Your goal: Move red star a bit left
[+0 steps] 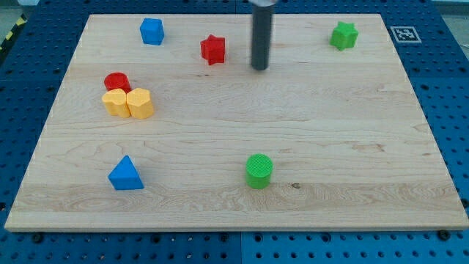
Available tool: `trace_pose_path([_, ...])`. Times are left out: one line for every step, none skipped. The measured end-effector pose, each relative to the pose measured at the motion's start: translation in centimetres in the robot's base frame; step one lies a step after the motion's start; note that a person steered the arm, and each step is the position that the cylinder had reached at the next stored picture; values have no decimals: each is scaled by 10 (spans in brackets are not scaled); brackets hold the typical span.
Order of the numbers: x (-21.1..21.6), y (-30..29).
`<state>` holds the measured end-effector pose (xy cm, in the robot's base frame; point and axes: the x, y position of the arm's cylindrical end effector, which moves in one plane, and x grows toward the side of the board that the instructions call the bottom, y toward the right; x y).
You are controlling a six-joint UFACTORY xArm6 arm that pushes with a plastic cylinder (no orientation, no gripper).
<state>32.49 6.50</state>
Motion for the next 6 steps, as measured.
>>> trace_pose_path([-27, 5])
trace_pose_path([-30, -52])
trace_pose_path([-12, -131])
trace_pose_path([-3, -151])
trace_pose_path([-20, -115])
trace_pose_path([-27, -134])
